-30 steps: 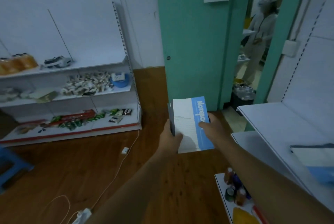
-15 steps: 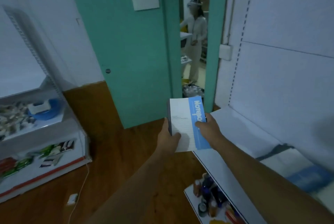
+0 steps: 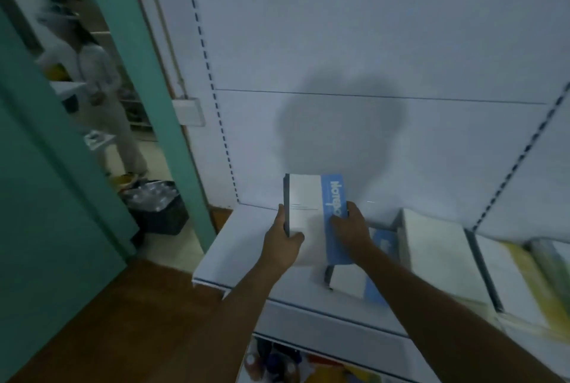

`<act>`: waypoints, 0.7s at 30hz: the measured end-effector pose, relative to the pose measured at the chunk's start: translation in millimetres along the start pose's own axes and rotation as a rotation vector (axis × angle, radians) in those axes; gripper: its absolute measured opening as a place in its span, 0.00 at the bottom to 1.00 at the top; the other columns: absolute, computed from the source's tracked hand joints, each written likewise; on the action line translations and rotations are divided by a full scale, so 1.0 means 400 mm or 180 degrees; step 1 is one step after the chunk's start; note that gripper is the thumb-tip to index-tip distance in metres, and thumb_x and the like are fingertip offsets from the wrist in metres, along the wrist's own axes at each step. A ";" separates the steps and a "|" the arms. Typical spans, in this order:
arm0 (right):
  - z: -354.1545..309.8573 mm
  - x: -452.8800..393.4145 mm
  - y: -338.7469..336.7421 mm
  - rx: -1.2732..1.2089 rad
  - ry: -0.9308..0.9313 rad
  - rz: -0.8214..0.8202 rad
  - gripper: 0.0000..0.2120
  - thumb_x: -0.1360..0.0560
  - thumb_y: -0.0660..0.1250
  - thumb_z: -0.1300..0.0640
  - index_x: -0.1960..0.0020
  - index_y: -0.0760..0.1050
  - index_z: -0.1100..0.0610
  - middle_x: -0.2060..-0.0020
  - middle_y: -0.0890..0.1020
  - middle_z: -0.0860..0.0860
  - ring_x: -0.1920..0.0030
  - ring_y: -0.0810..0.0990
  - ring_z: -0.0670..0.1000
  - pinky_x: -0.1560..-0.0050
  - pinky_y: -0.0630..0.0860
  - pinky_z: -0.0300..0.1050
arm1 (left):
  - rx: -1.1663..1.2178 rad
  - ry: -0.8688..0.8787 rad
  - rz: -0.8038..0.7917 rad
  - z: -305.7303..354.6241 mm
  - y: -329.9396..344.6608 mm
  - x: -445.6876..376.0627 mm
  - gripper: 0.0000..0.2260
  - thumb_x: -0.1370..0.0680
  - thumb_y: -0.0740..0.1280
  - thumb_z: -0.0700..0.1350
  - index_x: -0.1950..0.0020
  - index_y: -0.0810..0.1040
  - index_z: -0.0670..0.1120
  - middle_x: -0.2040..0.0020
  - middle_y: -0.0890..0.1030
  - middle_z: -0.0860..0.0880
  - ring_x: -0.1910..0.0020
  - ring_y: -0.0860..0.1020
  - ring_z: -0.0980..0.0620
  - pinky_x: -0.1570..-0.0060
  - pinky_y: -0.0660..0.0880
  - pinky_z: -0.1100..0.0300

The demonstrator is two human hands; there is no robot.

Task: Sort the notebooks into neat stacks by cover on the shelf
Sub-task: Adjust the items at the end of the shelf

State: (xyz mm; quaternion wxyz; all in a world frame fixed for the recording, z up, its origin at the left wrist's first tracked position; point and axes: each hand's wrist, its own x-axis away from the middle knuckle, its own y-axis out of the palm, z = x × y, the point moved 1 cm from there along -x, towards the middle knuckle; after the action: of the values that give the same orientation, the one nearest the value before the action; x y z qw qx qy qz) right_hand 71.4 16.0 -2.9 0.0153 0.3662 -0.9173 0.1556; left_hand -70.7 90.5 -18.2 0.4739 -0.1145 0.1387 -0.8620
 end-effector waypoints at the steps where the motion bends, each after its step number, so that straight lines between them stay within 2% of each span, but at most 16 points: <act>1: 0.019 0.002 -0.026 0.0046 0.0083 0.0178 0.11 0.25 0.63 0.59 0.42 0.71 0.56 0.53 0.79 0.54 0.56 0.78 0.54 0.57 0.73 0.44 | -0.0064 0.0004 -0.0191 -0.002 0.030 -0.012 0.33 0.24 0.65 0.40 0.22 0.55 0.53 0.33 0.75 0.49 0.40 0.75 0.50 0.38 0.74 0.54; 5: 0.101 0.032 -0.104 0.0282 0.0339 0.0625 0.12 0.25 0.64 0.54 0.43 0.72 0.55 0.53 0.79 0.53 0.59 0.78 0.51 0.62 0.73 0.42 | -0.0339 0.0144 -0.0730 -0.027 0.143 -0.032 0.30 0.24 0.63 0.38 0.23 0.58 0.49 0.34 0.75 0.47 0.43 0.75 0.51 0.48 0.72 0.64; 8: 0.152 0.037 -0.129 0.0449 0.0466 0.0803 0.14 0.26 0.65 0.51 0.43 0.73 0.57 0.50 0.81 0.57 0.54 0.81 0.55 0.53 0.79 0.52 | -0.0524 0.0240 -0.0886 -0.042 0.194 -0.031 0.28 0.24 0.63 0.35 0.25 0.62 0.47 0.36 0.77 0.47 0.43 0.76 0.51 0.49 0.70 0.66; 11: 0.169 0.028 -0.130 0.0544 0.0525 0.0890 0.08 0.23 0.64 0.54 0.47 0.71 0.57 0.50 0.80 0.59 0.54 0.79 0.55 0.51 0.78 0.52 | -0.0661 0.0158 -0.0785 -0.054 0.223 -0.035 0.25 0.24 0.63 0.34 0.28 0.65 0.44 0.36 0.76 0.45 0.41 0.75 0.48 0.48 0.69 0.66; 13: 0.177 0.009 -0.124 0.0803 0.0627 0.0848 0.14 0.25 0.67 0.56 0.42 0.70 0.59 0.45 0.78 0.60 0.48 0.79 0.58 0.46 0.78 0.54 | -0.0814 0.0098 -0.0711 -0.064 0.233 -0.042 0.23 0.25 0.65 0.34 0.30 0.68 0.42 0.37 0.76 0.42 0.41 0.76 0.47 0.48 0.69 0.66; 15: 0.179 -0.004 -0.116 0.1369 0.0832 0.0667 0.28 0.27 0.69 0.57 0.32 0.63 0.62 0.37 0.71 0.61 0.38 0.73 0.61 0.37 0.71 0.51 | -0.0957 0.0020 -0.0678 -0.081 0.240 -0.053 0.22 0.26 0.68 0.36 0.32 0.70 0.41 0.39 0.77 0.42 0.41 0.76 0.46 0.45 0.71 0.63; 16: 0.183 -0.010 -0.111 0.1582 0.0929 0.0565 0.31 0.27 0.69 0.57 0.29 0.59 0.63 0.34 0.67 0.61 0.35 0.69 0.61 0.35 0.68 0.50 | -0.1062 0.0002 -0.0682 -0.091 0.244 -0.058 0.22 0.26 0.69 0.38 0.33 0.70 0.41 0.39 0.77 0.42 0.41 0.76 0.46 0.43 0.73 0.59; 18: 0.193 -0.016 -0.100 0.1821 0.0996 0.0324 0.35 0.26 0.67 0.58 0.25 0.53 0.64 0.31 0.62 0.63 0.32 0.66 0.61 0.34 0.66 0.48 | -0.1343 0.0010 -0.0746 -0.118 0.255 -0.069 0.22 0.27 0.71 0.43 0.35 0.71 0.40 0.40 0.76 0.42 0.41 0.75 0.44 0.41 0.73 0.53; 21: 0.229 -0.023 -0.082 0.2122 0.0970 0.0141 0.36 0.25 0.66 0.58 0.24 0.51 0.61 0.31 0.62 0.62 0.32 0.66 0.60 0.33 0.66 0.48 | -0.1558 -0.0001 -0.0842 -0.151 0.271 -0.076 0.21 0.28 0.73 0.46 0.38 0.73 0.40 0.42 0.77 0.42 0.43 0.76 0.45 0.42 0.74 0.51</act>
State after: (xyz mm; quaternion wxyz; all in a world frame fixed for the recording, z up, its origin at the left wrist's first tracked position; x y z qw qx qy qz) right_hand 108.1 -27.3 -82.3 0.0282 0.3037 -0.8111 0.4991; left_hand 10.7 68.7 -114.5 0.3155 -0.2428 0.3267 -0.8572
